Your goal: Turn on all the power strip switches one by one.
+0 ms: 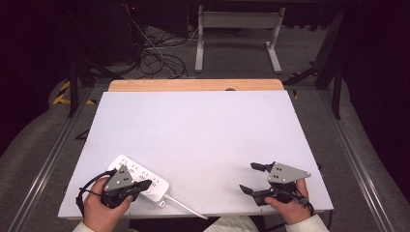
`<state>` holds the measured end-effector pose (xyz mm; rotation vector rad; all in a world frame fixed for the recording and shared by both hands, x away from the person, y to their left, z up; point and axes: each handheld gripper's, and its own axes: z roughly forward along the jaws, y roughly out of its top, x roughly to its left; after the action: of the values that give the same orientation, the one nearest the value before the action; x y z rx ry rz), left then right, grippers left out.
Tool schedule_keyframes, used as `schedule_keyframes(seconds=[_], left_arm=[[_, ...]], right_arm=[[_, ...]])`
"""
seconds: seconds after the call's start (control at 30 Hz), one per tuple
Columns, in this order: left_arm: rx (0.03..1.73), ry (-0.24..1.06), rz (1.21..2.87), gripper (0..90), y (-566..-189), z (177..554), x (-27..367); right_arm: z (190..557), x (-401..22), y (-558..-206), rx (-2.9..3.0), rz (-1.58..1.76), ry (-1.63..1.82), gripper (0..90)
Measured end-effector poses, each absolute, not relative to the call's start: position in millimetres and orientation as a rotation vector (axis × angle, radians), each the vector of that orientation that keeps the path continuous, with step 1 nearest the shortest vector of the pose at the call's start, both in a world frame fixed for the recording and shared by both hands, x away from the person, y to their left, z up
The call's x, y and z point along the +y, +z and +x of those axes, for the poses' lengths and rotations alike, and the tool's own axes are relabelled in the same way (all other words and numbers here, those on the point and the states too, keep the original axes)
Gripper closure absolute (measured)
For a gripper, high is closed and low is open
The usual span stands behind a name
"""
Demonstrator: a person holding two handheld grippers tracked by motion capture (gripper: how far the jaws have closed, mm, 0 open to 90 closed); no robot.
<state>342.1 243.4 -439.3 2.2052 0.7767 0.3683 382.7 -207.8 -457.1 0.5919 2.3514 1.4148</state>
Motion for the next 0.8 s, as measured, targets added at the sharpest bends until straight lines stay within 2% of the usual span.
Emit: schedule_keyframes(seconds=[0.23,0.27,0.3,0.37,0.57,0.73,0.8], left_arm=[[0.747,0.362,2.177,89.0,-431.1,341.7,243.7],[0.761,0.372,2.16,74.5,-430.2,342.0,244.3],[0.763,0.381,2.148,67.6,-428.3,342.4,246.4],[0.763,0.379,2.125,65.8,-425.1,342.9,250.1],[0.757,0.384,2.07,46.5,-416.6,342.9,256.9],[0.756,0.453,2.001,26.6,-415.2,343.3,260.8],[0.755,0.469,1.971,22.4,-414.5,344.1,265.0]], right_arm=[[383.1,-208.1,-457.2,2.35,0.593,1.414,21.7],[383.2,-208.2,-457.1,2.35,0.592,1.415,21.7],[383.1,-208.2,-457.0,2.349,0.594,1.415,21.7],[382.8,-208.5,-456.9,2.345,0.593,1.415,21.5],[382.1,-208.6,-455.8,2.336,0.591,1.416,21.4],[382.5,-209.3,-455.8,2.334,0.591,1.41,21.4],[382.4,-209.5,-455.8,2.333,0.593,1.413,21.4]])
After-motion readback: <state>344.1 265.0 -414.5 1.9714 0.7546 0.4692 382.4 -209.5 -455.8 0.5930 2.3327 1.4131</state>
